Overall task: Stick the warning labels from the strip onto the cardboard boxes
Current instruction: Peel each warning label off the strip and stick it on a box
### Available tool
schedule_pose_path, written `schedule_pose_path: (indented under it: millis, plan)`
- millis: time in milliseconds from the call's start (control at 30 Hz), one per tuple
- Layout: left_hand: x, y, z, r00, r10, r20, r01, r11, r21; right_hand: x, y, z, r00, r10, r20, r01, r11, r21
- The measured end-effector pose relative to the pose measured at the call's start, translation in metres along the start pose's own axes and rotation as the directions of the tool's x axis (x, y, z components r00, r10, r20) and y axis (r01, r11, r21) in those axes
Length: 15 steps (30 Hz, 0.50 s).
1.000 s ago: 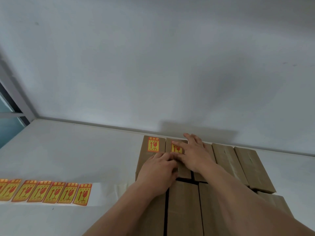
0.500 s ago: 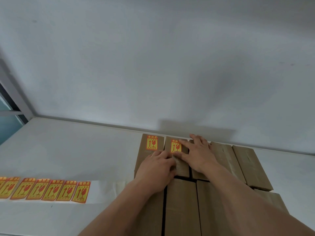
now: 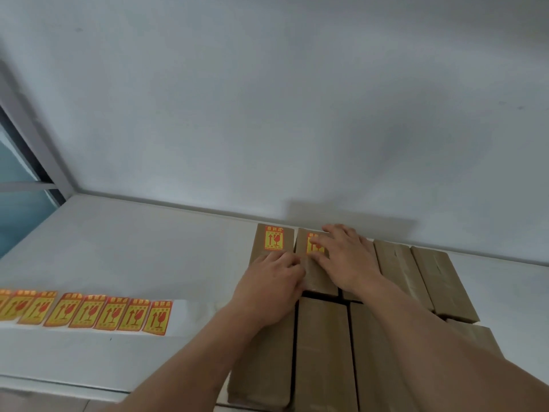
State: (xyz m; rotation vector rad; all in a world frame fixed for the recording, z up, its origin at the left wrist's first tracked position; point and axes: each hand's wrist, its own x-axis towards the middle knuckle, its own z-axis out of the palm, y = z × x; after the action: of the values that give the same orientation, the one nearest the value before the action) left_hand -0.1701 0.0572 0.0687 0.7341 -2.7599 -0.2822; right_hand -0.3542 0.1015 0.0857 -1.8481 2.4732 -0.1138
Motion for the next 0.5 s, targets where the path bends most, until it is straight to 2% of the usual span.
schedule_pose_path:
  millis: [100, 267, 500]
  plan:
    - [-0.016, -0.022, -0.010, 0.998, -0.012, -0.066, 0.019, 0.995, 0.096, -0.006, -0.021, -0.001, 0.991, -0.100, -0.084, 0.097, 0.994, -0.041]
    - [-0.059, -0.067, -0.030, 0.986, -0.120, -0.115, 0.141, 0.971, 0.195, -0.010, -0.072, 0.002, 0.946, -0.297, -0.131, 0.283, 0.952, -0.115]
    - [-0.125, -0.117, -0.040, 0.961, -0.251, -0.117, 0.274, 0.929, 0.249, 0.000, -0.148, 0.012, 0.889, -0.446, -0.105, 0.436, 0.893, -0.111]
